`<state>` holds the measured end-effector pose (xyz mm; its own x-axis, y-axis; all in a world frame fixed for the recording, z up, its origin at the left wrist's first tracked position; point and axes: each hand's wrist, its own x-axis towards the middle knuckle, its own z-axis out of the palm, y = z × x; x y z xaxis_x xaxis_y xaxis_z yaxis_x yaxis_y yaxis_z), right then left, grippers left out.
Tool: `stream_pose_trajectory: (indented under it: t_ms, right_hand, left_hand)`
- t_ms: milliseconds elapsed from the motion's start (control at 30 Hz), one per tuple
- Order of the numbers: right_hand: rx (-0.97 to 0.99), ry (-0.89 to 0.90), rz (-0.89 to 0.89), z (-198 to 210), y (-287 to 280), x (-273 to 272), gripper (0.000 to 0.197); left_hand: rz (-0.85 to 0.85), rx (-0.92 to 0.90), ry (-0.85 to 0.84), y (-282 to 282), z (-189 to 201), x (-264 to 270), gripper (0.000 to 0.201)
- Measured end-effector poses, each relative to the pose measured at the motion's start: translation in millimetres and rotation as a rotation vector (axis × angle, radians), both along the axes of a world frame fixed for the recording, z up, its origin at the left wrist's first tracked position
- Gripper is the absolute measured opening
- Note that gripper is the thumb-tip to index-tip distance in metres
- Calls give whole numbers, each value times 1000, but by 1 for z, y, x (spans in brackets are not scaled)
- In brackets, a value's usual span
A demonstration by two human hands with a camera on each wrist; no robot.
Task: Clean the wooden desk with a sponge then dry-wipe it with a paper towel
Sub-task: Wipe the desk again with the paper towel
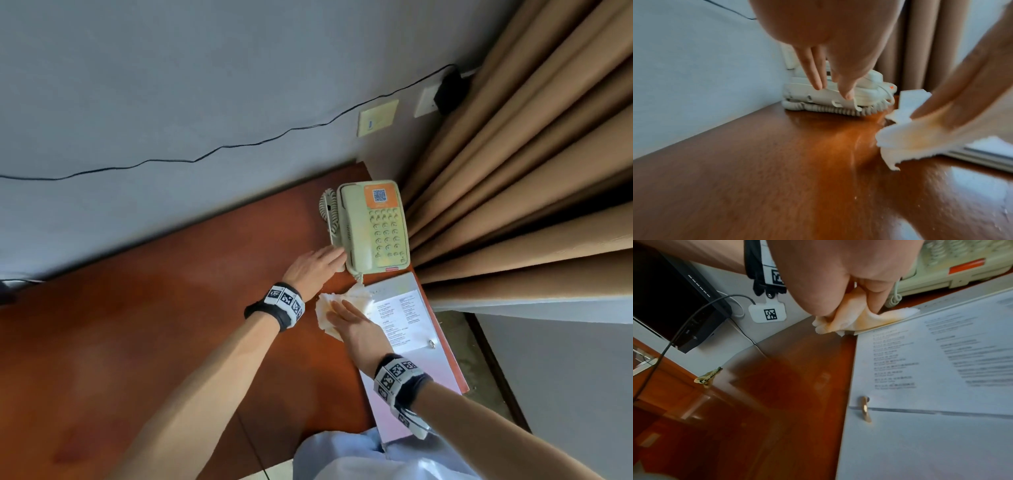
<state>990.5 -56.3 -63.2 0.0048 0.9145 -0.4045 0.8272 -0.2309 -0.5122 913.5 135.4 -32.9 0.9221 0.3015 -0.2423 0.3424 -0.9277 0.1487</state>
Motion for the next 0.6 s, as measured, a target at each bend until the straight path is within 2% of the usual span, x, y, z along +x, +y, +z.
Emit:
stream_pose_trajectory:
  t_ms: [67, 133, 233, 300, 367, 433, 533, 600]
  right_hand:
    - [22, 2, 20, -5, 8, -8, 81]
    - [43, 27, 62, -8, 20, -22, 84]
    - [2, 23, 175, -17, 35, -47, 82]
    - [-20, -18, 196, -26, 44, -60, 78]
    - [24, -51, 142, -37, 55, -69, 85]
    - [29, -89, 112, -37, 81, -71, 85]
    - [26, -165, 80, -32, 156, -60, 76]
    - [57, -208, 4, -34, 215, -48, 77]
  left_hand:
    - [214, -54, -82, 10, 3, -22, 61]
    - [468, -97, -14, 16, 4, -56, 74]
    - [848, -157, 135, 20, 1, -120, 119]
    - [1028, -205, 245, 14, -5, -161, 144]
    - [1151, -275, 345, 2, -11, -196, 156]
    - [1225, -361, 389, -11, -19, -219, 160]
    - [1233, -389, 379, -28, -34, -236, 160]
    - [1228, -358, 335, -35, -42, -241, 159]
